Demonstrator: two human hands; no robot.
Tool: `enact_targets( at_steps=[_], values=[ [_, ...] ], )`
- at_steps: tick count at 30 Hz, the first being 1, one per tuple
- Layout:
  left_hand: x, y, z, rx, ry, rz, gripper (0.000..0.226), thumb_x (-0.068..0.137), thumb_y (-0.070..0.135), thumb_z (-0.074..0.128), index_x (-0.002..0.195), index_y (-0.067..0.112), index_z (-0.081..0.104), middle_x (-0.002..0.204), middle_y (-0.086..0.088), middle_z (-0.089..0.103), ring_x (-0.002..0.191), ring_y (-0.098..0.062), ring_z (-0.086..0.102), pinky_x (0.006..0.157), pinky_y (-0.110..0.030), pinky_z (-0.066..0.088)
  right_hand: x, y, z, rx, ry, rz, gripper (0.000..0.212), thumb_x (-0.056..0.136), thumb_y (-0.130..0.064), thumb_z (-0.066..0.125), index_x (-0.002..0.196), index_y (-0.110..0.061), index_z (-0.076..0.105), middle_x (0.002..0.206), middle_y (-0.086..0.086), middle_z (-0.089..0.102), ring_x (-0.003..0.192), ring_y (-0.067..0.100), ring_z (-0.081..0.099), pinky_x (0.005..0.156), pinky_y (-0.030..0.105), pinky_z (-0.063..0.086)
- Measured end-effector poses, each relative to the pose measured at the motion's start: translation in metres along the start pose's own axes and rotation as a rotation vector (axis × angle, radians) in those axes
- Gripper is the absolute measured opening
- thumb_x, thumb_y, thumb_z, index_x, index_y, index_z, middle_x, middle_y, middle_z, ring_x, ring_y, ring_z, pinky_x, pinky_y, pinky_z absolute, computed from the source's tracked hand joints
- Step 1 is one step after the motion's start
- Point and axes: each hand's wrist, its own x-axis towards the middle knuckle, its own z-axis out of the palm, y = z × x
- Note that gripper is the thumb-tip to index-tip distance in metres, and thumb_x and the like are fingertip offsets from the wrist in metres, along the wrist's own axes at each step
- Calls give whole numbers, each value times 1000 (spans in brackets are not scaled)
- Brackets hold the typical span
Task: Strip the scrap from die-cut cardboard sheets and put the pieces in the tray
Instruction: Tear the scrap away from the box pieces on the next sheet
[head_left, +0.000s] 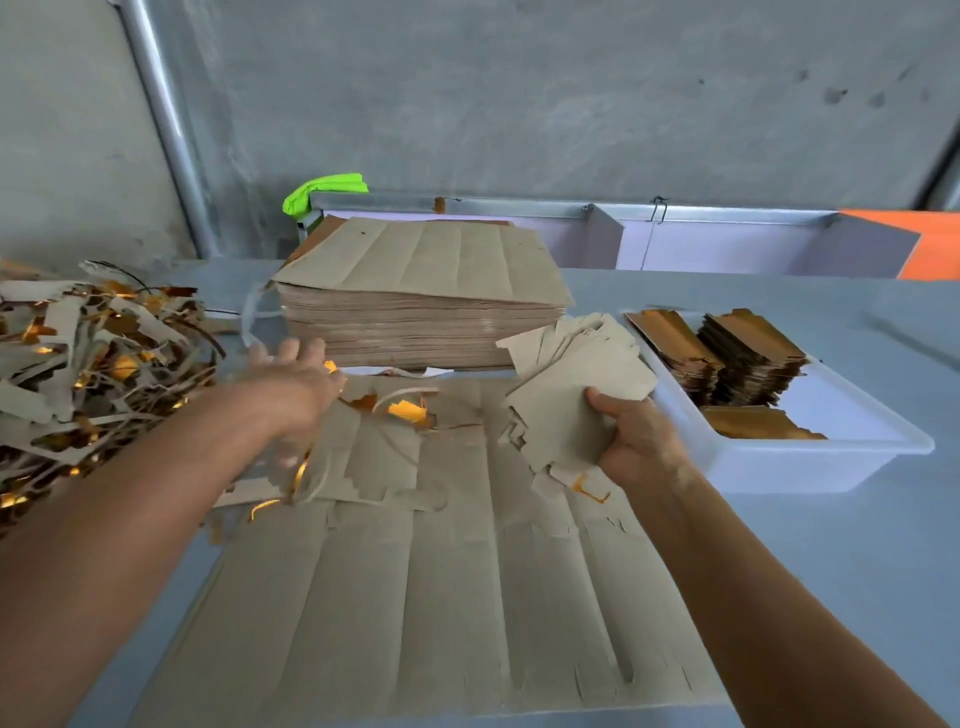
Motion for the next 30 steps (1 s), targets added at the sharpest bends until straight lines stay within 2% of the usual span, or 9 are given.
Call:
enact_targets(
  at_steps=[3,4,8,11,19,23,26,28,30],
  values=[
    [-23,44,-15,-721,361,41,37,79,47,68,100,16,63,105,-4,63,97,-21,56,81,-35,45,-1,-1,10,145,-20,51,33,89,2,57,122,-5,57,129,10,59,116,23,56,97,40,46],
    [-35,67,-16,-1049,333,33,38,78,51,67,87,15,63,90,-2,66,82,-19,59,73,-32,46,-3,0,15,203,-38,70,26,90,1,57,115,-5,59,129,10,59,117,22,56,100,40,45],
    [-61,138,-15,-2122,-476,13,35,72,41,76,83,12,60,75,-7,69,59,-16,61,58,-25,50,-11,8,27,338,-112,129,18,92,-4,55,110,-2,57,129,14,58,121,27,54,107,46,38],
    [-59,154,-13,-2450,-538,20,10,81,9,69,75,9,61,61,-4,67,49,-12,61,50,-19,51,-15,11,26,373,-137,109,10,92,-3,54,101,-2,59,116,13,63,113,26,58,108,46,38],
    [-59,137,15,-2197,-145,62,8,81,-1,68,76,5,66,57,-3,67,45,-10,59,47,-19,48,-8,2,14,500,-65,120,32,94,-9,55,126,-6,54,125,14,61,115,29,58,103,49,42],
    [-42,114,34,-1999,169,-250,17,82,-1,67,69,9,64,59,-4,67,46,-9,61,44,-16,46,-3,-3,11,522,-71,140,34,96,-11,53,130,-9,51,125,15,61,114,30,59,102,52,42],
    [-22,91,44,-1571,255,-482,11,88,10,63,98,6,63,98,-16,66,86,-27,65,76,-31,55,-3,-2,10,467,-101,158,34,96,-10,51,130,-7,52,126,13,60,116,29,57,102,51,42],
    [-16,80,41,-1249,306,-448,48,91,26,58,133,9,43,132,-19,46,119,-34,48,97,-42,42,-6,1,10,305,-152,156,28,95,-6,51,123,-6,56,123,11,62,115,26,58,100,48,43],
    [-15,72,24,-1360,497,-375,60,94,38,50,145,14,29,144,-14,35,130,-30,39,103,-44,37,-9,6,10,39,-230,120,22,93,-2,52,111,-5,62,110,10,67,102,24,63,90,42,49]
  ],
)
